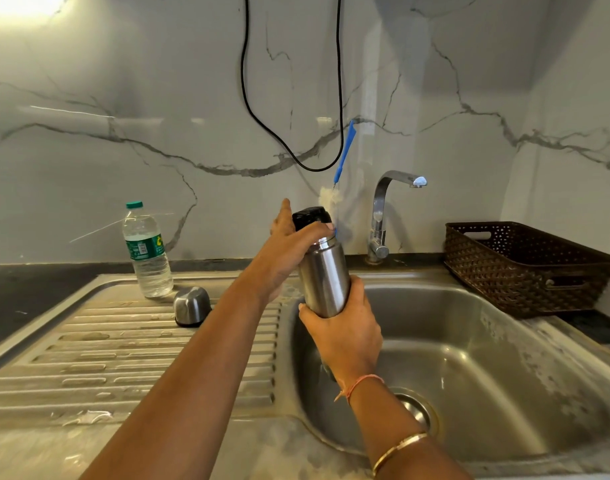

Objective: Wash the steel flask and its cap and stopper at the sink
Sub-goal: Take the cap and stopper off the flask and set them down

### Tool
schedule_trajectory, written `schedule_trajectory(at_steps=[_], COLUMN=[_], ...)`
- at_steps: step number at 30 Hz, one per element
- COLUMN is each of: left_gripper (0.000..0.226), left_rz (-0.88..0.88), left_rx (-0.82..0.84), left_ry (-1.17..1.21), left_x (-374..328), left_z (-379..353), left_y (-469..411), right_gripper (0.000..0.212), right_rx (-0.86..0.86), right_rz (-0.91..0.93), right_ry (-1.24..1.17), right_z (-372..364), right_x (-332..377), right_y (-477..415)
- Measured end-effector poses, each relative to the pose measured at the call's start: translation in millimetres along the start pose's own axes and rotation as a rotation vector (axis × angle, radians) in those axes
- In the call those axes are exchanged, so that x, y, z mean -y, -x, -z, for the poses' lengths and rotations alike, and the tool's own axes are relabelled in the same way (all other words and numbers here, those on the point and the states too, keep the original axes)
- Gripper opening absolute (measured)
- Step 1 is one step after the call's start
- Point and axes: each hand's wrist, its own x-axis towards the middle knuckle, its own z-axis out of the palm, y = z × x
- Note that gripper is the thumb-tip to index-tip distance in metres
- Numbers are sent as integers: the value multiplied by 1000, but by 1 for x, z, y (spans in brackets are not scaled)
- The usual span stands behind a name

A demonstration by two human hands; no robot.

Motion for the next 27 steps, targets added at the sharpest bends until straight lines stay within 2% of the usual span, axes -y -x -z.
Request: schedule_trajectory(at_steps=[2,4,8,11,18,21,27], left_gripper=[97,74,69,56,59,58,57], left_rz=[-6,-41,-86,-98,-70,-102,-47], left_rx=[30,-12,-179,-292,-391,-448,-494], left_ry=[59,51,44,110,135,167,296], left_x=[0,0,0,-2,-4,-1,8], left_z=[2,2,-2,-2,3,7,12], left_y=[0,1,2,2,1,-3,-6], right_gripper=[74,75,74,71,71,73,65], right_rx=[-4,-2,-2,12,34,32,-49], right_rz=[3,-1,5,25,54,24,-104], right_ry=[3,2,22,31,32,6,-55], right_z=[1,2,2,0,-1,0,6], right_x=[-1,-3,-2,-1,-1,-4,-11], right_y=[-1,-1,-1,0,1,0,-8])
